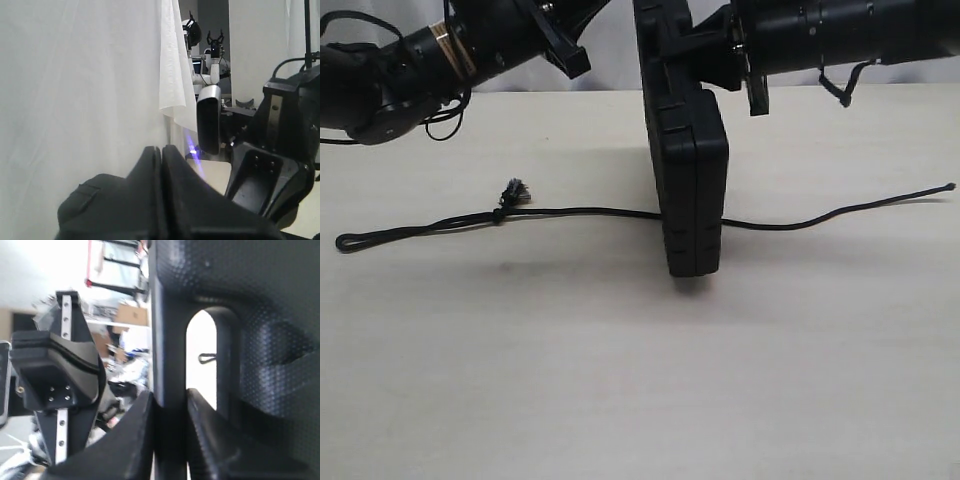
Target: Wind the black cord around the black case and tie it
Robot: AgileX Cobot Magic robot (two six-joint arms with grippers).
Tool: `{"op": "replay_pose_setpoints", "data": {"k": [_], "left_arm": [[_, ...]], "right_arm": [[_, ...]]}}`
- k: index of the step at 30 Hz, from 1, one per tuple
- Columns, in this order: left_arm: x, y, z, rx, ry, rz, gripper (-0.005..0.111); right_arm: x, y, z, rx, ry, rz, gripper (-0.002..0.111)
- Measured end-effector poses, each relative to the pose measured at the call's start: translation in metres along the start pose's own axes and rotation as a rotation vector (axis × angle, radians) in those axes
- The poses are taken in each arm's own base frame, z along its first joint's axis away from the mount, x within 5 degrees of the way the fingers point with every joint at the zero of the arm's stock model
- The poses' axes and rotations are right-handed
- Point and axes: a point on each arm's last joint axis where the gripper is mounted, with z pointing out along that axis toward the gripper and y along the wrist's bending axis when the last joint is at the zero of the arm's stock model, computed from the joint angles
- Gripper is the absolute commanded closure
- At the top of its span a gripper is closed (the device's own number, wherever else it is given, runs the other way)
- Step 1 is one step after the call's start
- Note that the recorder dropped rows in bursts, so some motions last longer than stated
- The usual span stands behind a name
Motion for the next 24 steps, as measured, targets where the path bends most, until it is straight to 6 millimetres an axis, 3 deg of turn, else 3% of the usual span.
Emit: {"op": "replay_pose_setpoints", "data": {"k": [8, 19, 24], "left_arm": [[-0.001, 0.0, 0.0, -0.002, -0.004, 0.001, 0.107], [0.006, -0.006, 0.002, 0.066, 0.084, 0.118, 0.107], [0.01, 0.005, 0.035, -0.134, 0.407, 0.217, 0.107]], "right_arm": [[0.027, -0.032, 0.004, -0.071, -0.047, 0.157, 0.104], [0.033, -0.034, 0.003, -0.087, -0.06, 0.139, 0.104], [0.033, -0.034, 0.003, -0.084, -0.055, 0.133, 0.104]]}}
